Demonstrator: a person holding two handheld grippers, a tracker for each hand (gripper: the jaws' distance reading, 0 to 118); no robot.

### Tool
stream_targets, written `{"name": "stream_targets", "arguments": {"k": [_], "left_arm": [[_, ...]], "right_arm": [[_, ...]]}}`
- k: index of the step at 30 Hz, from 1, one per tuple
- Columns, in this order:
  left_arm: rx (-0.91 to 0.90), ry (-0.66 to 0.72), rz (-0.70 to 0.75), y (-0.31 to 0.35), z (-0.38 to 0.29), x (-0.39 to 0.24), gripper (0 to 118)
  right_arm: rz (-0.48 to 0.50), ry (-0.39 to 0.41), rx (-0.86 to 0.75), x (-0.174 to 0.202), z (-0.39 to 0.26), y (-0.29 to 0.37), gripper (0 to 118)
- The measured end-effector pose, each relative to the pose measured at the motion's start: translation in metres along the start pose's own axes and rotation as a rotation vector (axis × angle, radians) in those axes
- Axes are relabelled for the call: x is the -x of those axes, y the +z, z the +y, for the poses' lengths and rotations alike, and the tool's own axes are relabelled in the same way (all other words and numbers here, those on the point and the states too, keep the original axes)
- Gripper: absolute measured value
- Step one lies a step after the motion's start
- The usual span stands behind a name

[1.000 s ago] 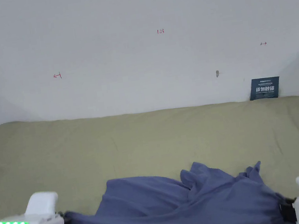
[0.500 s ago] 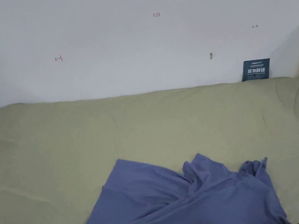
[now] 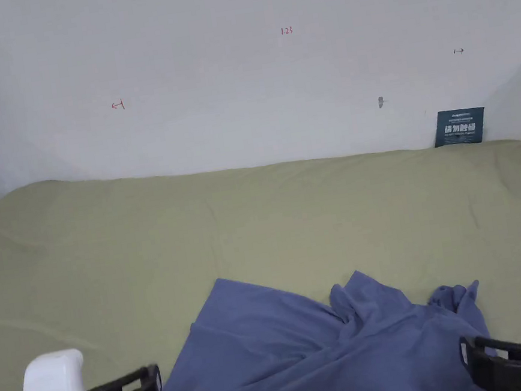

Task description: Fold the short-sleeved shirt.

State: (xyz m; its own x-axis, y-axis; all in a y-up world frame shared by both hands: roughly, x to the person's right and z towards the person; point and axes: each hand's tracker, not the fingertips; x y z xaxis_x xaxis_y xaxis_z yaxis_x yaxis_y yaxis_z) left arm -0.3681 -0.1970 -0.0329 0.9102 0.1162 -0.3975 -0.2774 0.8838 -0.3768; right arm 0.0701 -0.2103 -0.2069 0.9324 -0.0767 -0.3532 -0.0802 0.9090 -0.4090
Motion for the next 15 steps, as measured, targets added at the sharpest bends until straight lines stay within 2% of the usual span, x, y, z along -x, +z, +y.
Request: {"name": "stream_targets", "arguments": {"k": [2, 3, 4, 5, 6, 10, 15], "left_arm": [[-0.086, -0.039, 0.005, 0.017, 0.011, -0.016, 70], [-0.117, -0.049, 0.009, 0.022, 0.013, -0.022, 63], [-0.135, -0.060, -0.008, 0.027, 0.015, -0.027, 63], [-0.154, -0.074, -0.016, 0.031, 0.016, -0.033, 38], [-0.165, -0.071, 0.008, 0.034, 0.015, -0.037, 0], [-0.174, -0.096, -0.002, 0.040, 0.013, -0.041, 0], [-0.131, -0.105, 0.021, 0.038, 0.007, -0.024, 0]], "right_arm": [[0.015, 0.019, -0.087, 0.015, 0.008, 0.018, 79], [0.010, 0.023, -0.126, 0.022, 0.010, 0.026, 72], [0.010, 0.031, -0.158, 0.027, 0.012, 0.033, 72], [0.008, 0.058, -0.186, 0.032, 0.012, 0.037, 46], [-0.011, 0.064, -0.200, 0.037, 0.010, 0.040, 8], [0.012, 0.024, -0.193, 0.043, 0.008, 0.046, 5], [0.002, 0.028, -0.204, 0.046, 0.000, 0.050, 2]]}}
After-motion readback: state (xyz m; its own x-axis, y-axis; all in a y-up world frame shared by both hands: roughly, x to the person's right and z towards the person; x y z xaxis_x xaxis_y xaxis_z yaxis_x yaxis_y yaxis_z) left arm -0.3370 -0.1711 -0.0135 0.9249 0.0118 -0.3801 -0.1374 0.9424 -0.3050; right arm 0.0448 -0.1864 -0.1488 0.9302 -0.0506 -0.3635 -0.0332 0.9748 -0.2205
